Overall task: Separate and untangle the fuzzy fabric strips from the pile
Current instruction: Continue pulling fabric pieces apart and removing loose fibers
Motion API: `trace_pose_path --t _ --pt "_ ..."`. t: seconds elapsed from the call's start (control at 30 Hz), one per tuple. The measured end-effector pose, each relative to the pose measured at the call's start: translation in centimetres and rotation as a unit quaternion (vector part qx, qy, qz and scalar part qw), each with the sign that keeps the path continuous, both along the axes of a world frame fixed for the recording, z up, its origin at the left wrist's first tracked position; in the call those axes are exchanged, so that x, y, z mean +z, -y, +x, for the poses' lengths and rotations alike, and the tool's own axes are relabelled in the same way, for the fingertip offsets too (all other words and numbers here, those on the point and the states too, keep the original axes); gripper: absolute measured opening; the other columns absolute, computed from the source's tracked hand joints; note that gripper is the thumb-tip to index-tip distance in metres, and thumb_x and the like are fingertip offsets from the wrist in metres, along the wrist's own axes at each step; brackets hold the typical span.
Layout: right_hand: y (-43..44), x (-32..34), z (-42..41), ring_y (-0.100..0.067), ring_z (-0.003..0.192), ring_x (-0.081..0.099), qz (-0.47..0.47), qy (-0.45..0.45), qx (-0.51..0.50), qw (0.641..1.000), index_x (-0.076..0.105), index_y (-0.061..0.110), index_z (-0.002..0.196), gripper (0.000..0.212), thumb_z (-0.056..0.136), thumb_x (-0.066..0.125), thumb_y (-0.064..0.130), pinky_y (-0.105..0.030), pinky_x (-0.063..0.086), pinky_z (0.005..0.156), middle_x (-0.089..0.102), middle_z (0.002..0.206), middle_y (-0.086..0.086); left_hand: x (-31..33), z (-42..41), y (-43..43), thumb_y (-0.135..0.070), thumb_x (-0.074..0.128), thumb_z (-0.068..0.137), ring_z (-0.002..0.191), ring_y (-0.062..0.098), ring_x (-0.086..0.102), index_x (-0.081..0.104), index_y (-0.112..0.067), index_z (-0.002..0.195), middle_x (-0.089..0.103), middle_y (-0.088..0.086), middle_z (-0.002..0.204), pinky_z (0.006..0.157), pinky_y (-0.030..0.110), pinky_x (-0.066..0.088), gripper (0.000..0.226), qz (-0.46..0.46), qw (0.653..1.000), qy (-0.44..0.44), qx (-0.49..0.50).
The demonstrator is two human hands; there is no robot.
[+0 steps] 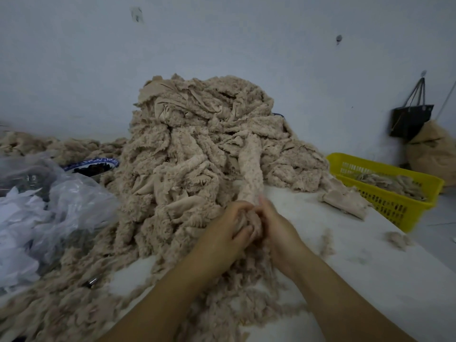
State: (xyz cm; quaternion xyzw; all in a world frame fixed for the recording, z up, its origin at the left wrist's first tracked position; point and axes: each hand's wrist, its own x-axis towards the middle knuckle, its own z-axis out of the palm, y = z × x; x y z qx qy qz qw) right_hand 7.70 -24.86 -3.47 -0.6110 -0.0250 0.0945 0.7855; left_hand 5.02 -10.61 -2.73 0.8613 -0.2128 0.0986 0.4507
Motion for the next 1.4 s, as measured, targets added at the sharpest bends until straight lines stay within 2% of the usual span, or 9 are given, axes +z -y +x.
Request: trace_pose_path --t 0.17,0.3,0.43,0.6,0.77,0.9,1.0,1.23,1.4 --pt "-0.9 -0.6 -0.3 -0.003 0.061 0.065 -0.168 0.084 -0.021 0.982 0.060 0.022 0.083 0.041 0.095 0.048 0.059 -0.016 0.048 0.054 0.066 0.064 0.009 0.0 0.5 -0.2 -0.026 0.052 0.102 0.090 -0.011 0.063 0.051 -0.048 0.118 0.067 -0.025 0.102 0.070 0.009 0.051 0.027 -0.167 0.984 -0.056 0.026" --pt "-1.2 -0.8 -0.1 -0.008 0.081 0.063 -0.276 0.135 -0.057 0.950 0.060 0.028 0.092 0.033 0.100 0.040 0.053 -0.026 0.048 0.069 0.066 0.089 0.006 0.0 0.8 -0.2 -0.019 0.048 0.104 0.089 -0.004 0.067 0.062 -0.039 0.112 0.067 -0.010 0.111 0.067 0.013 0.053 0.026 -0.276 0.953 -0.107 0.071" --pt "-1.1 0.3 -0.3 -0.018 0.091 0.066 -0.250 0.108 -0.097 0.957 0.069 0.022 0.110 0.047 0.099 0.039 0.057 -0.035 0.054 0.083 0.071 0.099 -0.001 0.2 1.4 -0.1 -0.016 0.044 0.106 0.084 0.008 0.073 0.071 -0.029 0.105 0.076 -0.005 0.093 0.063 0.022 0.057 0.030 -0.375 0.904 -0.184 0.094" --pt "-0.5 0.9 -0.3 -0.020 0.069 0.071 -0.162 0.068 -0.121 0.977 0.074 0.017 0.080 0.047 0.098 0.048 0.053 -0.036 0.058 0.063 0.074 0.076 -0.008 0.6 1.6 -0.4 -0.016 0.047 0.105 0.078 0.010 0.074 0.070 -0.018 0.106 0.077 -0.005 0.084 0.058 0.023 0.057 0.023 -0.438 0.869 -0.218 0.077" --pt "1.2 1.2 0.1 -0.011 0.040 0.020 -0.047 0.070 -0.131 0.988 0.036 0.019 0.059 0.052 0.104 0.042 0.043 -0.023 0.020 0.041 0.027 0.051 0.001 1.0 1.7 -2.0 -0.009 0.047 0.102 0.096 0.015 0.073 0.070 -0.015 0.114 0.077 -0.001 0.102 0.069 0.028 0.060 0.026 -0.502 0.829 -0.244 0.027" --pt "1.0 1.0 0.3 -0.009 0.052 0.048 -0.086 0.071 -0.109 0.988 0.062 0.014 0.077 0.059 0.098 0.034 0.061 -0.025 0.039 0.052 0.053 0.059 0.004 1.0 1.6 -2.3 0.001 0.048 0.095 0.105 0.019 0.071 0.067 -0.011 0.121 0.073 0.007 0.116 0.084 0.032 0.059 0.034 -0.529 0.805 -0.266 -0.039" --pt "-0.3 -0.2 -0.1 -0.004 0.099 0.063 -0.200 0.120 -0.025 0.972 0.064 0.034 0.109 0.066 0.078 0.033 0.084 -0.030 0.049 0.089 0.068 0.106 0.014 1.0 1.4 -2.0 0.002 0.056 0.076 0.100 0.021 0.068 0.066 -0.011 0.124 0.072 0.010 0.118 0.090 0.034 0.047 0.050 -0.536 0.800 -0.262 -0.071" --pt "-0.6 -0.6 0.0 -0.007 0.061 0.049 -0.188 0.144 0.002 0.971 0.050 0.024 0.073 0.034 0.097 0.053 0.049 -0.019 0.042 0.057 0.053 0.067 0.009 0.8 1.6 -1.9 -0.005 0.045 0.098 0.115 0.025 0.066 0.064 -0.009 0.127 0.069 0.013 0.125 0.098 0.037 0.054 0.035 -0.529 0.804 -0.267 -0.053" --pt "-0.2 -0.6 -0.4 -0.009 0.067 0.063 -0.260 0.149 0.073 0.951 0.065 0.021 0.086 0.039 0.085 0.062 0.060 -0.026 0.049 0.062 0.069 0.075 0.002 1.1 1.4 -1.7 -0.020 0.061 0.089 0.122 0.028 0.061 0.067 -0.009 0.124 0.068 0.012 0.126 0.101 0.046 0.050 0.036 -0.545 0.803 -0.239 0.011"
